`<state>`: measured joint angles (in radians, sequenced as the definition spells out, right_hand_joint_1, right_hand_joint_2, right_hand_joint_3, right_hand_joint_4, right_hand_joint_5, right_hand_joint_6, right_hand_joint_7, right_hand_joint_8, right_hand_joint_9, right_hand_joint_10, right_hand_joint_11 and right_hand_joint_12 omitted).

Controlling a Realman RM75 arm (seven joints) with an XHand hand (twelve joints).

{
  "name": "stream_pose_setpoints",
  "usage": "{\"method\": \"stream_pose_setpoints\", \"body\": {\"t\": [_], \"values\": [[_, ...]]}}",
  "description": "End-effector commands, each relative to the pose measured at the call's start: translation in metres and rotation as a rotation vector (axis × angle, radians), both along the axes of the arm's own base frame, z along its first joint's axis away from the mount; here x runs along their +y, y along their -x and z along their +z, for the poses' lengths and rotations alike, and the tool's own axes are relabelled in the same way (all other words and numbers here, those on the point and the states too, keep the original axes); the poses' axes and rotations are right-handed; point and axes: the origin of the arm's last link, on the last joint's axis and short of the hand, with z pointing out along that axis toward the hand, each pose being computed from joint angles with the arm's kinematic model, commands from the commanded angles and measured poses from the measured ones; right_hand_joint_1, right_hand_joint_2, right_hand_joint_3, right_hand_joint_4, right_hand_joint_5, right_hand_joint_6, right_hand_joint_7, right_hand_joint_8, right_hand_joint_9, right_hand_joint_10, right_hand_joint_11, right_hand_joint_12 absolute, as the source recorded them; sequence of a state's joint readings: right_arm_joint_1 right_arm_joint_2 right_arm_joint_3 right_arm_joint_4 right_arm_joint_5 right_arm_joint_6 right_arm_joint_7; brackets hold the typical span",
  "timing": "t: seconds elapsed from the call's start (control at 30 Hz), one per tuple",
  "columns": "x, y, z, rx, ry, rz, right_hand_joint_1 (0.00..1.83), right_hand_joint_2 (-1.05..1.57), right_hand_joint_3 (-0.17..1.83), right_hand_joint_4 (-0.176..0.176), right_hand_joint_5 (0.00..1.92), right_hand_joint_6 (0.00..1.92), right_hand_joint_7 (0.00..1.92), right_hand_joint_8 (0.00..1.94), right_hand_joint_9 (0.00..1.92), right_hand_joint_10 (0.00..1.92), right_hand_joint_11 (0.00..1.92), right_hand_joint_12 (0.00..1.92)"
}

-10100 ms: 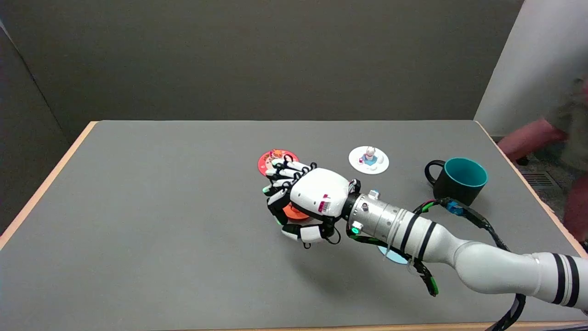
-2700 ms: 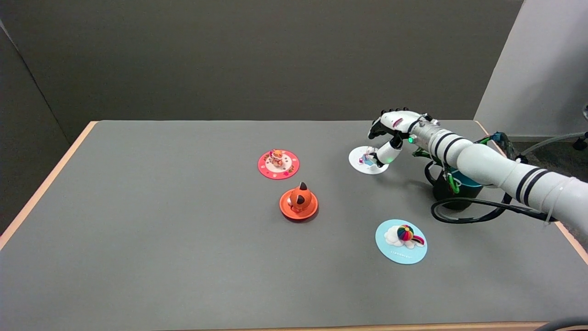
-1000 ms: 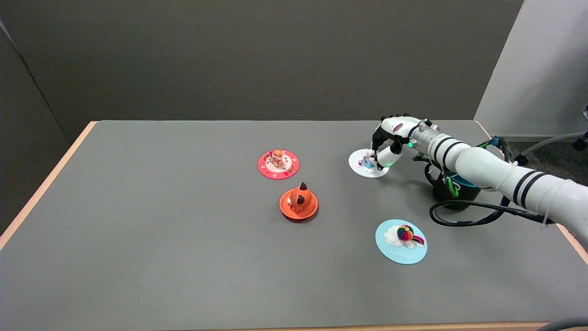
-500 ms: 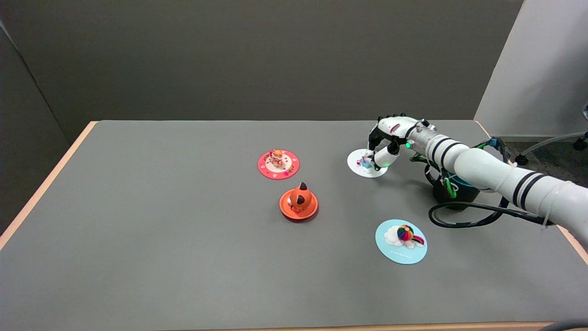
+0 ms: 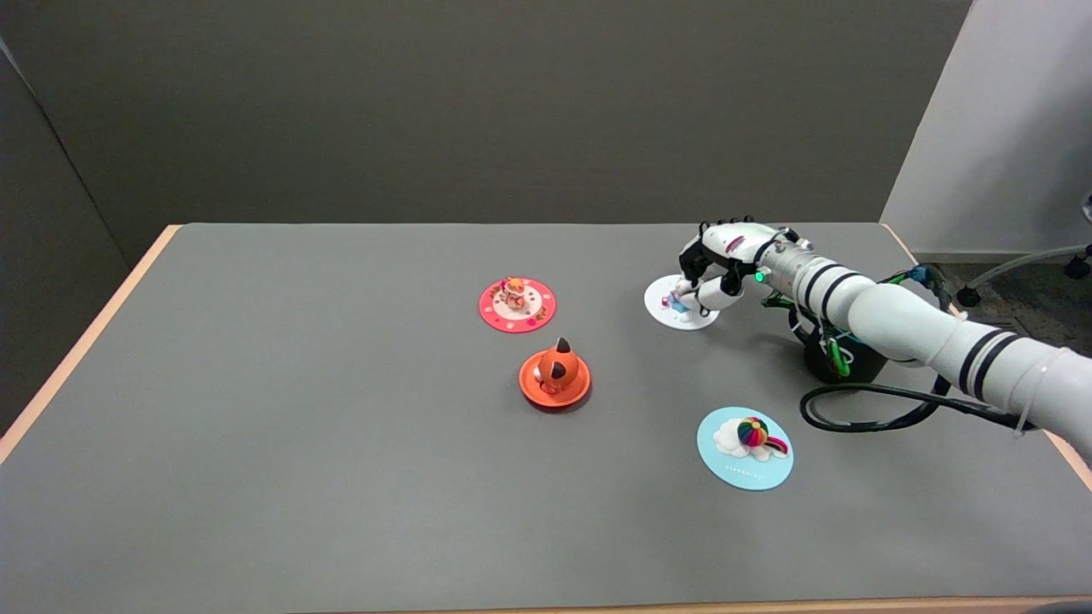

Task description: Pick up the white cup lid.

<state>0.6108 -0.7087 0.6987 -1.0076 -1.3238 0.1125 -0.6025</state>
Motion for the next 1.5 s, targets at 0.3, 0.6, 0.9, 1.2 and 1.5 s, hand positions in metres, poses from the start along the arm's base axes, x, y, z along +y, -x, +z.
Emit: {"method": "stream_pose_setpoints", "body": {"t": [0.3,0.6,0.9,1.2,1.5], "values": [[0.004,0.000,0.001,0.012,-0.003,0.004,0.75,1.24,0.29,0.162,0.52,1.70,0.62,0.59,0.62,0.19,0.35,0.24],[0.004,-0.001,-0.001,0.009,-0.008,0.006,0.75,1.23,0.30,0.167,0.53,1.69,0.60,0.61,0.62,0.19,0.35,0.24],[0.003,-0.003,-0.005,-0.003,-0.016,0.011,0.90,1.17,0.26,0.096,0.66,1.49,0.62,0.57,0.61,0.19,0.35,0.24],[0.001,-0.009,-0.006,-0.018,-0.019,0.026,0.88,0.62,0.90,-0.111,0.77,0.31,0.72,0.36,0.58,0.18,0.34,0.21],[0.001,-0.010,-0.010,-0.023,-0.027,0.031,0.88,0.61,0.92,-0.117,0.76,0.27,0.74,0.31,0.57,0.19,0.34,0.21]]}}
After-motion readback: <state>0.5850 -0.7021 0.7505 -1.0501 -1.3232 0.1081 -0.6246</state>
